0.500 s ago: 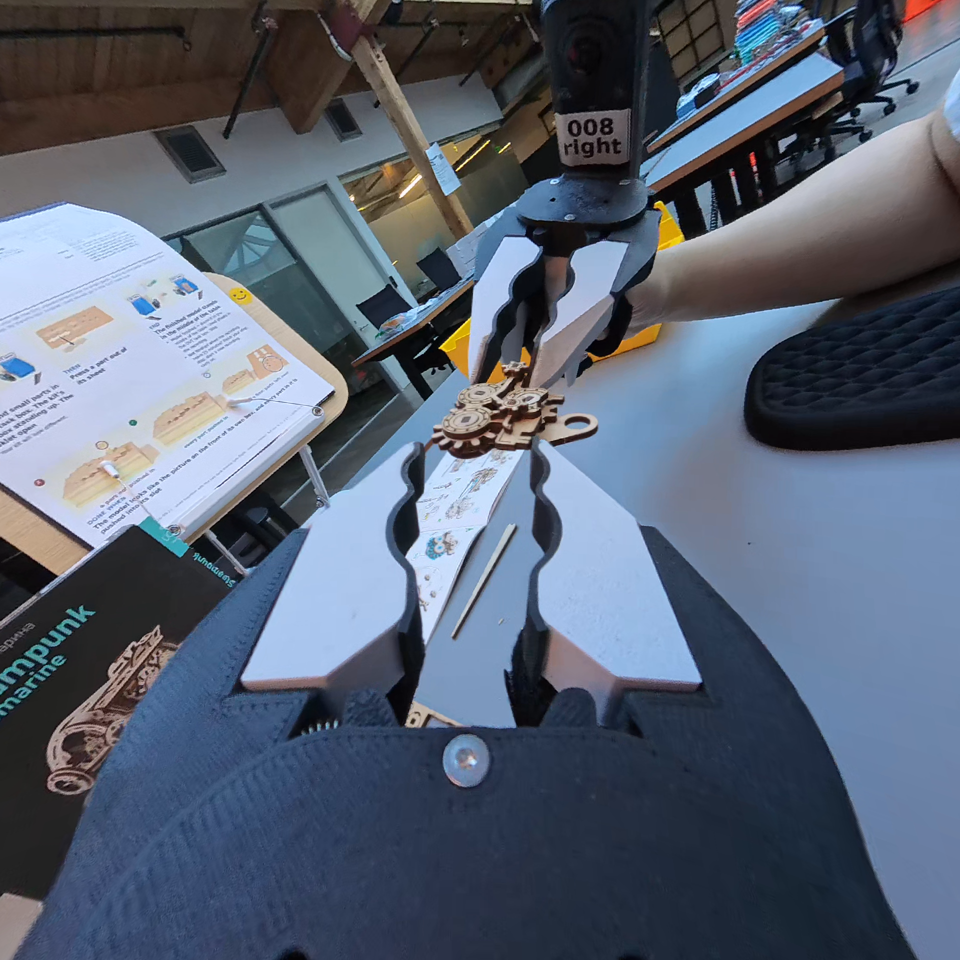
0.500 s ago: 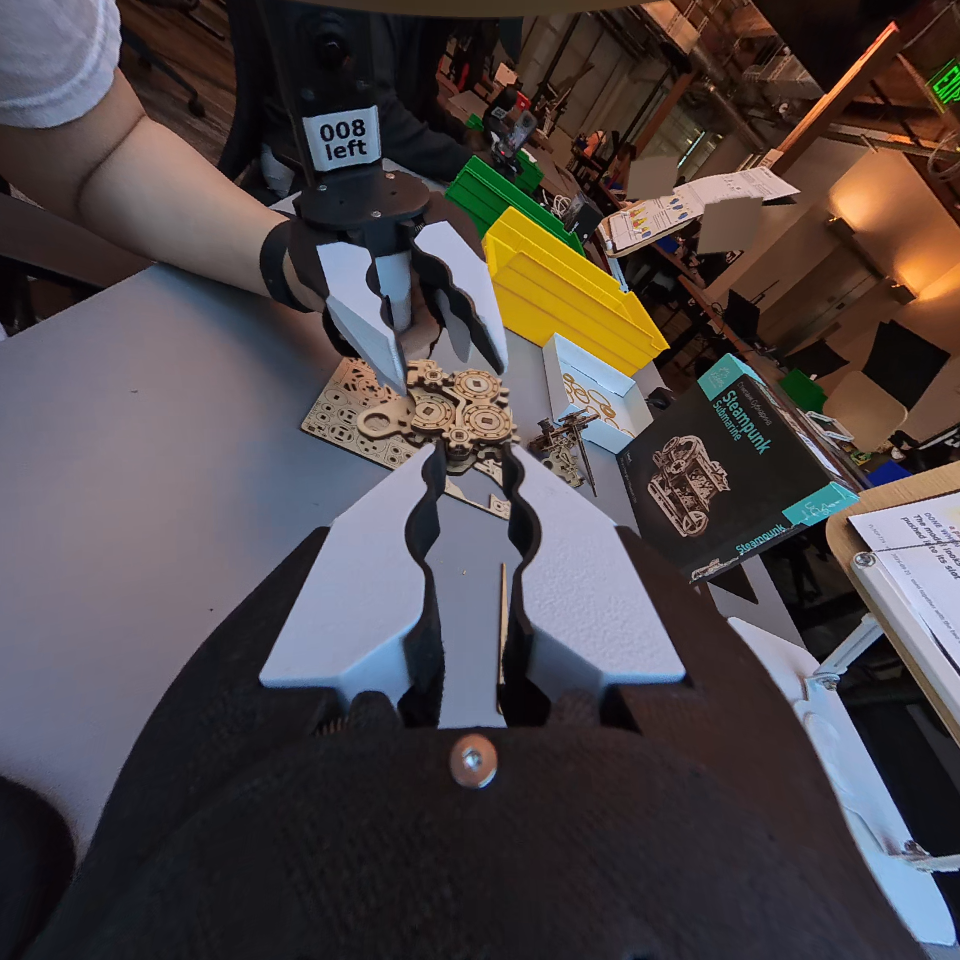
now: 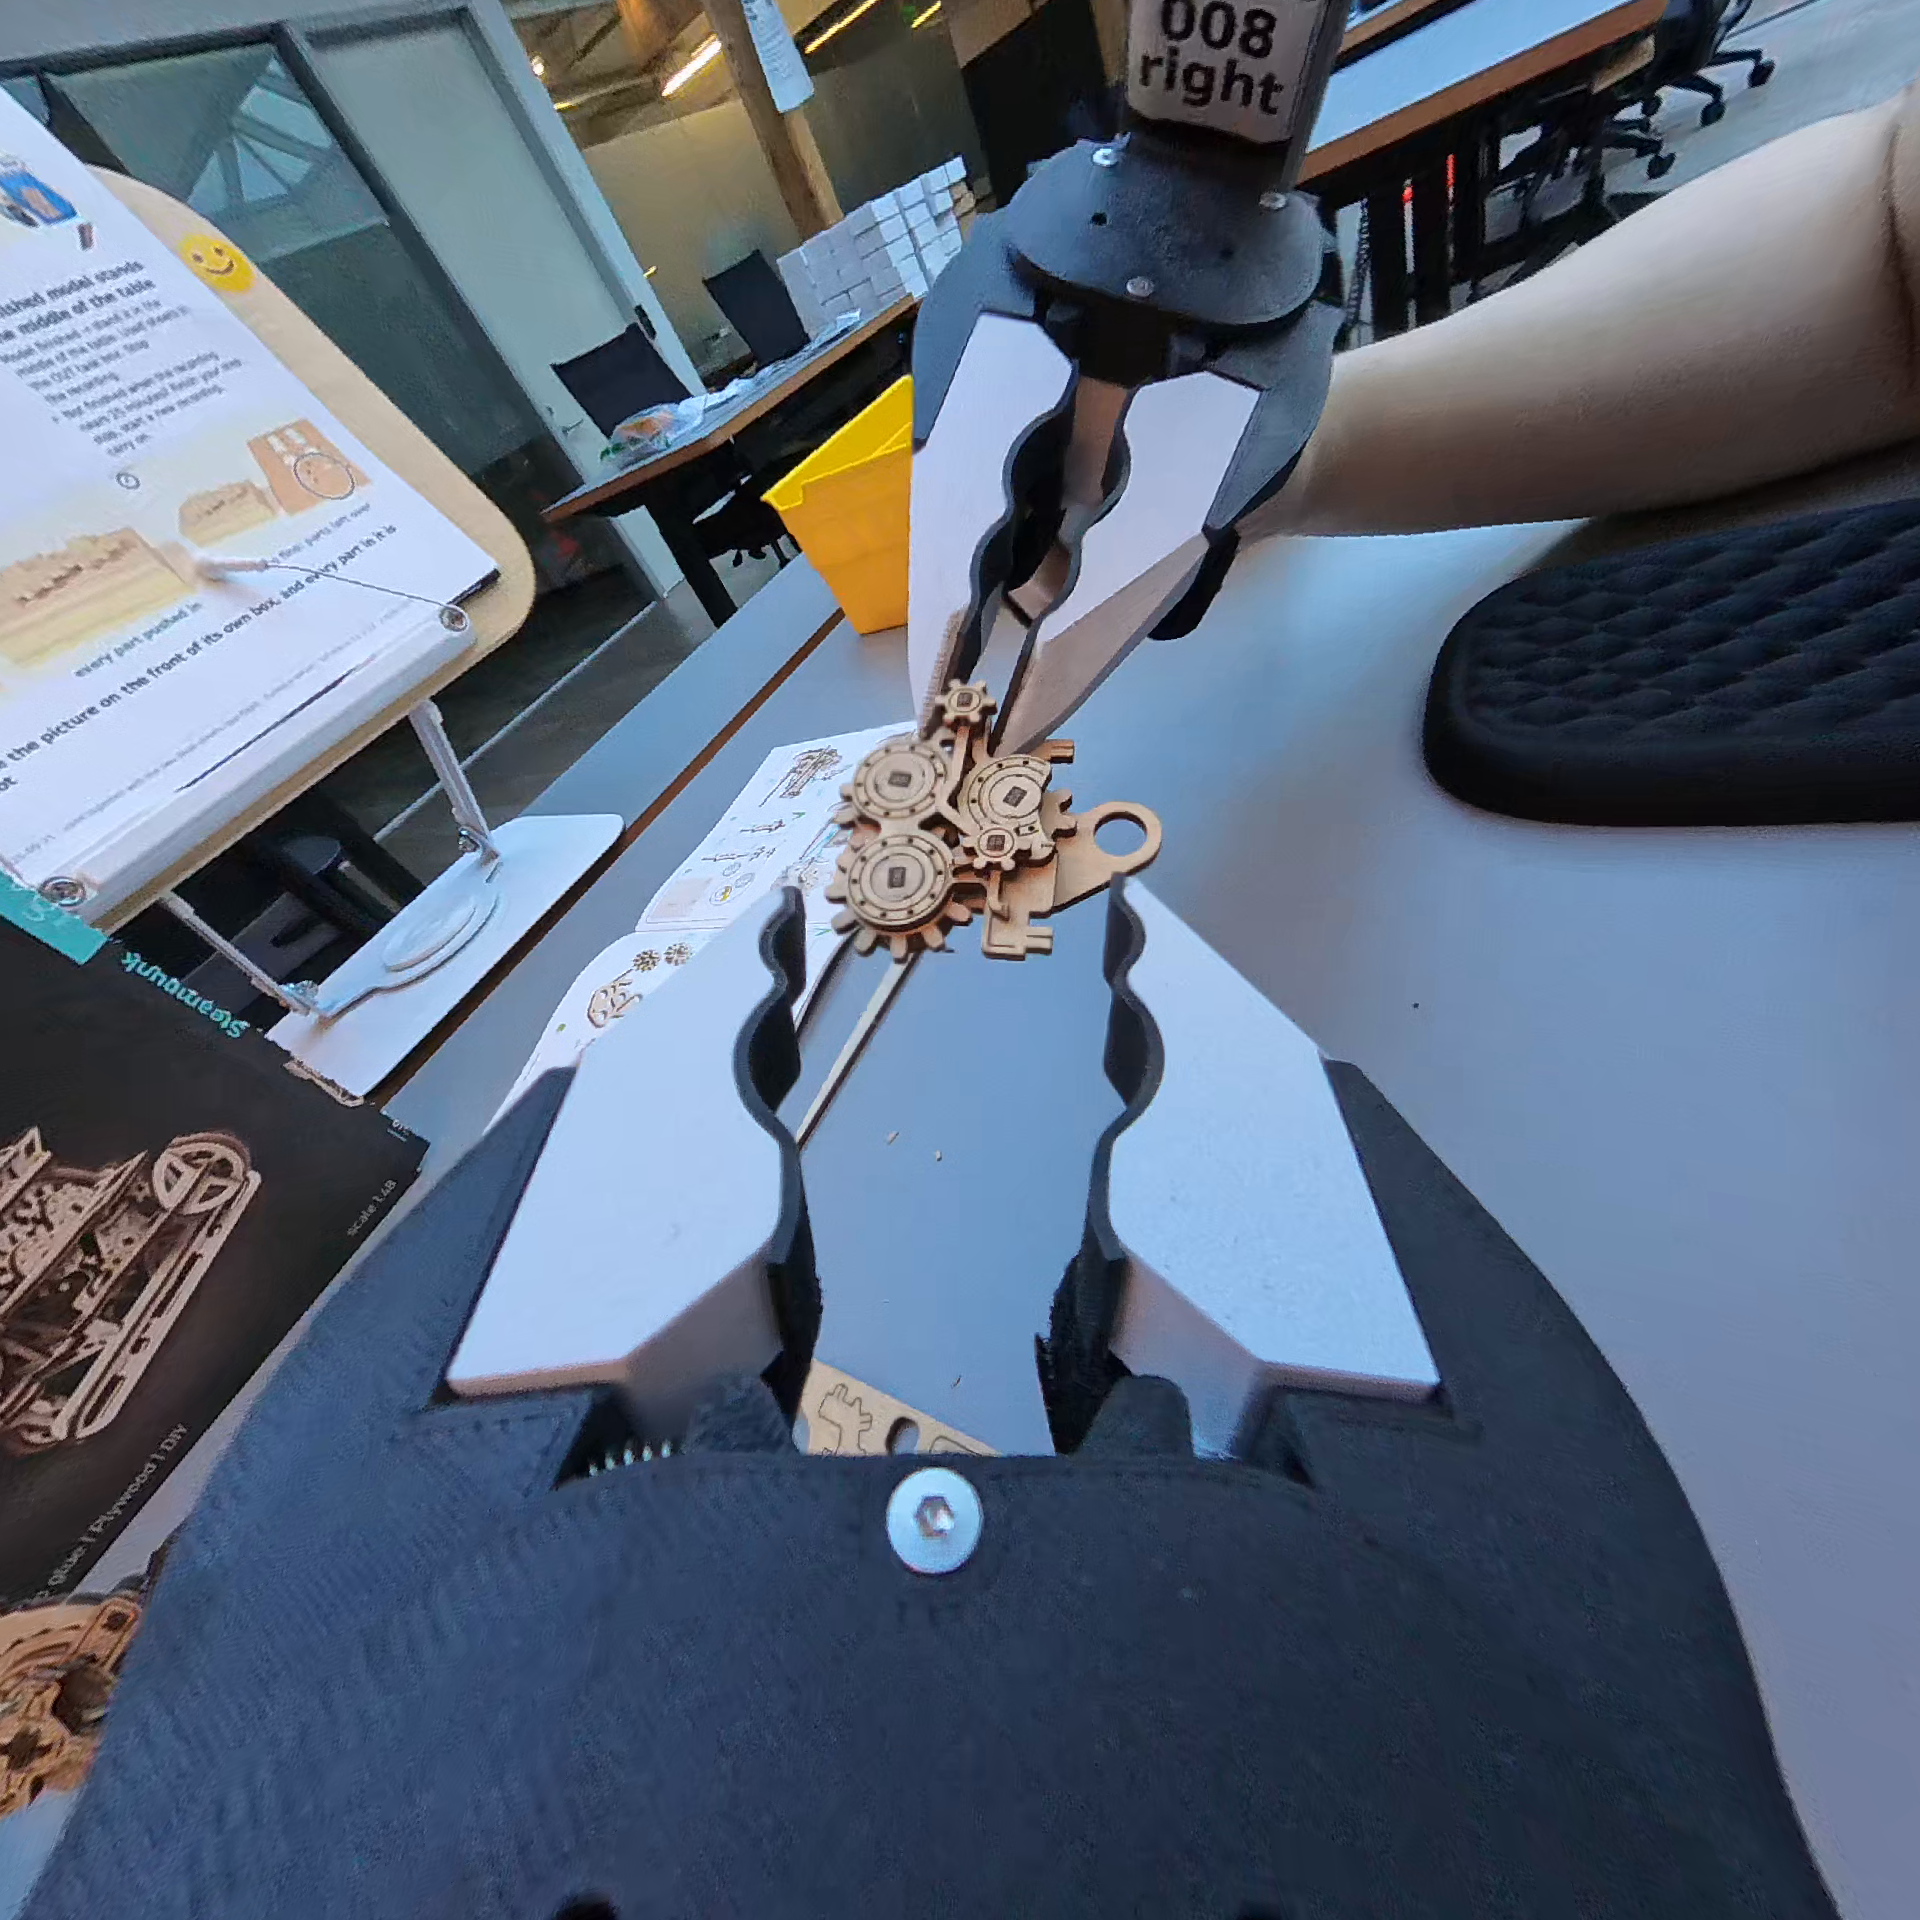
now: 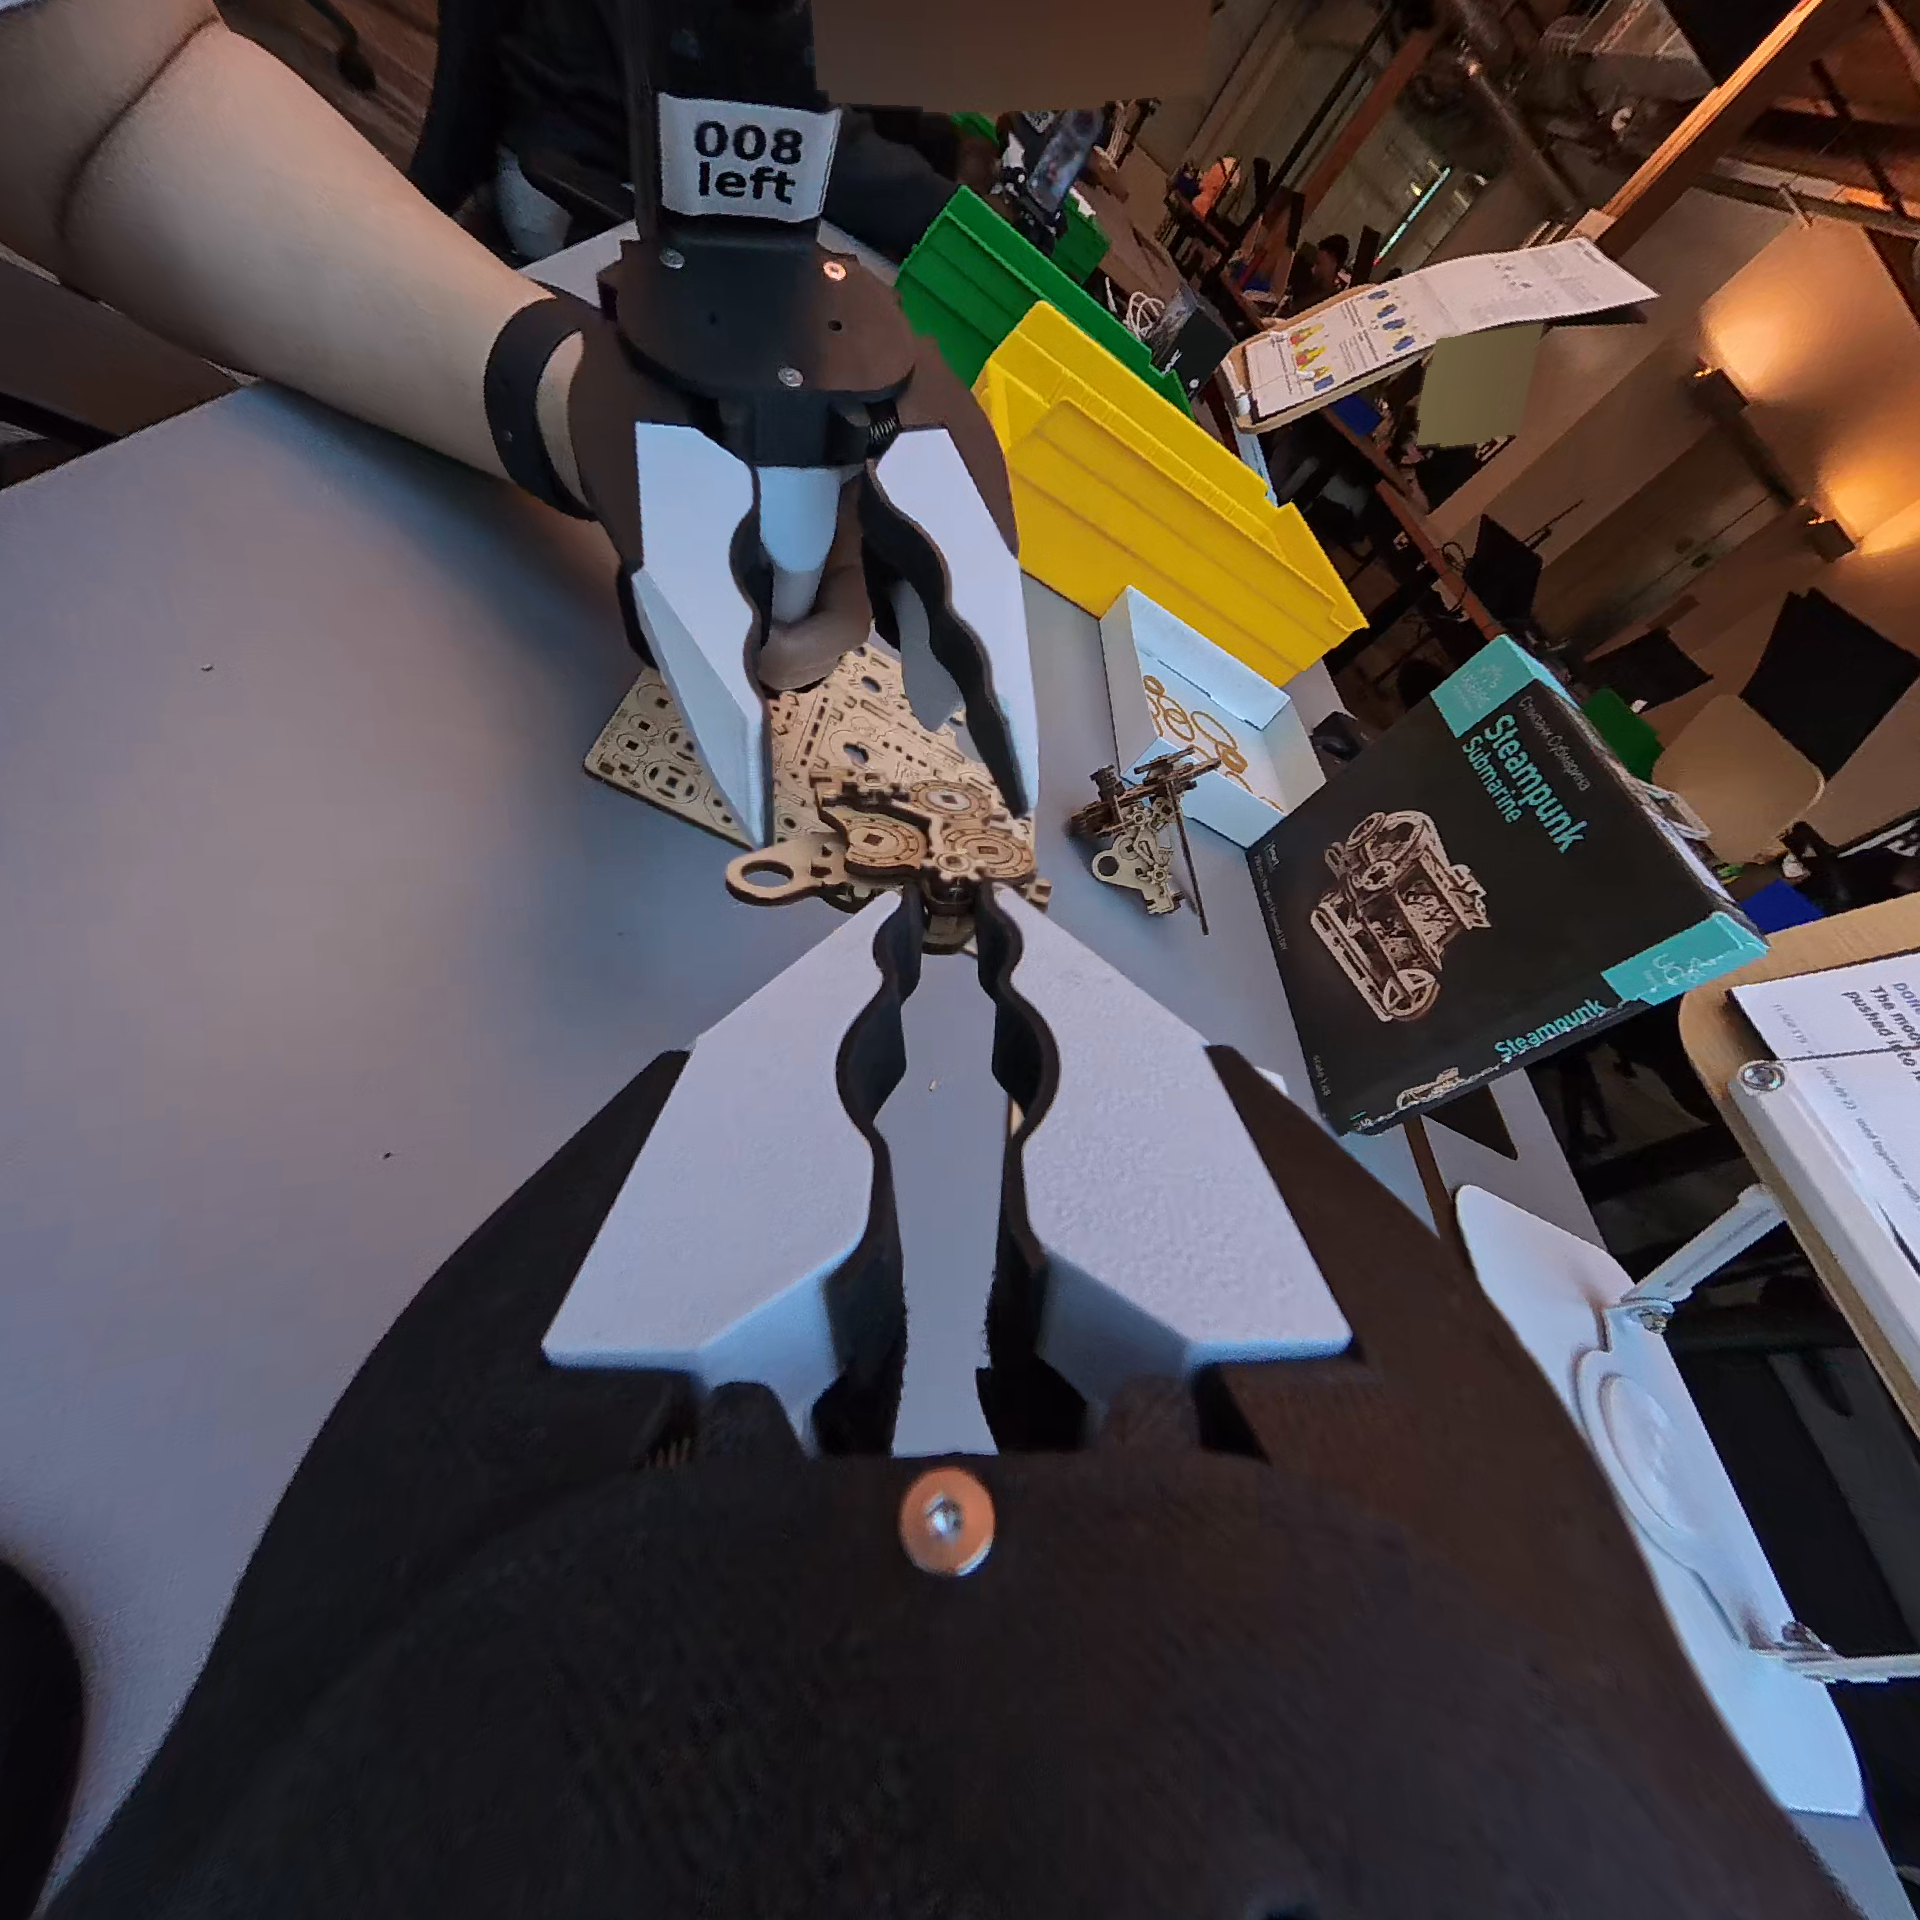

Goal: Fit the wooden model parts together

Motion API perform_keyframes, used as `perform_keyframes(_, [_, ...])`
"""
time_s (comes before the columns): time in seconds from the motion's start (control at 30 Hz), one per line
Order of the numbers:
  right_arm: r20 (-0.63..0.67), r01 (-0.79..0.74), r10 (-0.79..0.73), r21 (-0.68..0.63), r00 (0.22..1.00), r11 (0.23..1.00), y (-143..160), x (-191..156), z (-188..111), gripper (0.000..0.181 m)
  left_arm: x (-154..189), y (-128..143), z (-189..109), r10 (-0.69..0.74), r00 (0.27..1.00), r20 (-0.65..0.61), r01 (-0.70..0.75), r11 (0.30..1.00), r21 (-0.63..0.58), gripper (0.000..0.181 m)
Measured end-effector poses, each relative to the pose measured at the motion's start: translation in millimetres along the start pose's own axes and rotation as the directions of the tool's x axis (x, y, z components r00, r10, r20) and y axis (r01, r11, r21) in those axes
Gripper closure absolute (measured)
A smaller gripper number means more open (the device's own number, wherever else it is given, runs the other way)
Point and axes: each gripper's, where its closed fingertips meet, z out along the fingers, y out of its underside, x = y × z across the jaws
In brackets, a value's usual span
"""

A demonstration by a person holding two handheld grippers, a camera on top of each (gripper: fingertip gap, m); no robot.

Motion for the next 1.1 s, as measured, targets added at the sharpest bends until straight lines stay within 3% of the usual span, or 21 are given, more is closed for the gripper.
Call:
perform_keyframes(0.1, [-0.032,0.008,-0.007,0.021,0.999,1.000,-5,6,-3,0.173,-6,-6,-4,-0.018,1.000,0.025,0.017,0.999,0.035,0.138])
perform_keyframes(0.27, [-0.076,0.008,-0.004,0.053,0.997,0.999,-10,12,-6,0.173,-6,-9,-4,-0.100,0.995,-0.008,0.100,0.994,0.046,0.131])
perform_keyframes(0.4, [-0.071,-0.005,0.010,0.071,0.997,0.997,-13,11,-6,0.172,-10,-13,-5,-0.054,0.998,0.041,0.051,0.996,0.075,0.144])
perform_keyframes(0.63, [-0.058,-0.010,0.014,0.074,0.998,0.997,-13,9,-7,0.173,-10,-11,-5,0.040,0.995,0.089,-0.044,0.998,0.046,0.145])
perform_keyframes(0.9, [-0.026,-0.048,0.051,0.100,0.998,0.994,-13,8,-7,0.171,-10,-11,-5,0.041,0.996,0.083,-0.045,0.998,0.045,0.147])
perform_keyframes(0.97, [-0.029,-0.050,0.053,0.109,0.998,0.993,-14,9,-8,0.167,-9,-11,-5,0.037,0.996,0.078,-0.041,0.998,0.048,0.147])
perform_keyframes(1.1, [0.020,-0.074,0.072,0.133,0.997,0.988,-18,7,-13,0.138,-8,-12,-6,0.047,0.996,0.074,-0.050,0.998,0.047,0.147])
